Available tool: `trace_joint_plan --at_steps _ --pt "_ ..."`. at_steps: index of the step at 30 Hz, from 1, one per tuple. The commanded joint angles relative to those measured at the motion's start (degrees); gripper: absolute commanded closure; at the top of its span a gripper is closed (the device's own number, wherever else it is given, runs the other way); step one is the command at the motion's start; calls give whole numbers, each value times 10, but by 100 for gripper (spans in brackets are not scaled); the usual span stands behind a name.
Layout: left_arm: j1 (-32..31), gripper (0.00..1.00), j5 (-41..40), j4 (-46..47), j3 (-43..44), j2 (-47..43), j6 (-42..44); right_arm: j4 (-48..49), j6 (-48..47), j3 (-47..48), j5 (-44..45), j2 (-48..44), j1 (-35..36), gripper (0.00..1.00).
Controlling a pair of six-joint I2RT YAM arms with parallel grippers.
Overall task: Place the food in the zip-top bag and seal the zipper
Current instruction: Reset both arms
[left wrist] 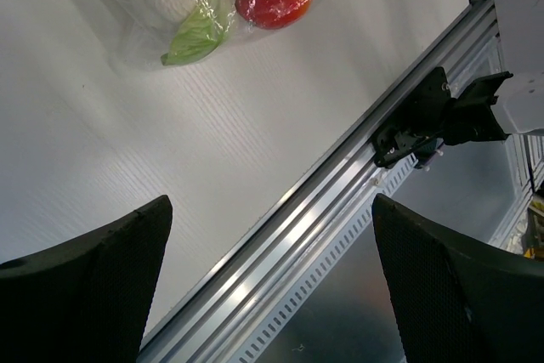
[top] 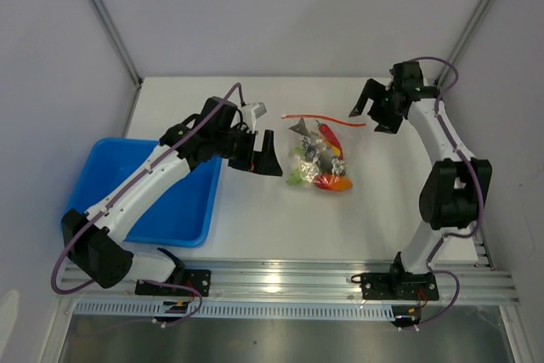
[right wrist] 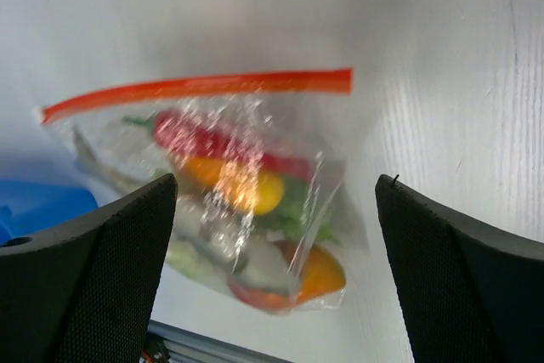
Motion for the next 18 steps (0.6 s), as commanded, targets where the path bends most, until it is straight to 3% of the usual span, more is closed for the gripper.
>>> trace_joint_plan --at_steps 1,7,11,18 --pt "3 0 7 22 -15 -26 -28 -22 -9 -43 50 -91 26 1" --pt "3 1 -9 28 -26 -30 -55 -48 -16 -122 54 -207 41 1" --pt "4 1 -9 62 -51 -34 -111 -64 -4 -175 79 -259 103 1" --pt "-1 0 16 203 -165 -65 -217 -70 52 -294 113 -336 198 1"
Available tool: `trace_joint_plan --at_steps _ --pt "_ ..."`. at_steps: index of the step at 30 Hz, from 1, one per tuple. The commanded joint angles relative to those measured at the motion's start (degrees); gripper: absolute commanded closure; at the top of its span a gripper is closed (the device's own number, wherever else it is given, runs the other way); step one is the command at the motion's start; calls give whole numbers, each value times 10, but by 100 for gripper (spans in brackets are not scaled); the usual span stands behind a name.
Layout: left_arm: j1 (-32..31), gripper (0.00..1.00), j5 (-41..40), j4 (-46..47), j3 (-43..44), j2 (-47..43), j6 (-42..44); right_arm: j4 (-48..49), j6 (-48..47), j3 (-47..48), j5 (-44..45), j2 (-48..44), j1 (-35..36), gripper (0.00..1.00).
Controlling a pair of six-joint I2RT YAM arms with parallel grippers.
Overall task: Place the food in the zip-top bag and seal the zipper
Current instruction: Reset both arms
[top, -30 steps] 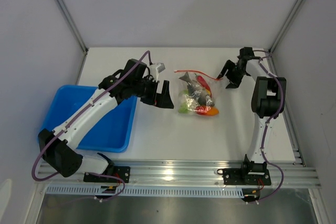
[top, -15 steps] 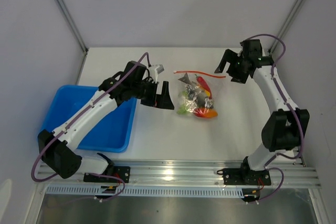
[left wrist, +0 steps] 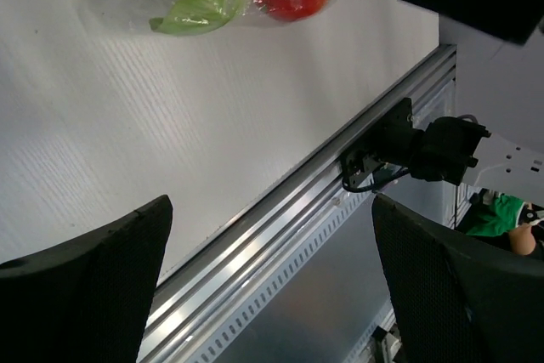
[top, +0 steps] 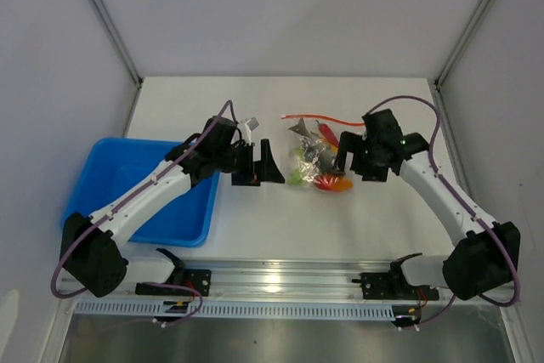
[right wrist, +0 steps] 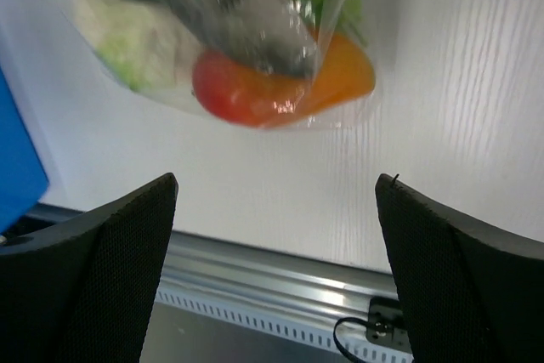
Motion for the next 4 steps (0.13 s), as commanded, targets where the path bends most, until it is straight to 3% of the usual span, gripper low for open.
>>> trace_joint_plan --at_steps 1,4 --pt "-2 1 7 104 -39 -36 -74 -10 34 -53 18 -53 31 1" --pt "-12 1 0 138 -77 -46 -83 12 38 -110 -9 -108 33 0"
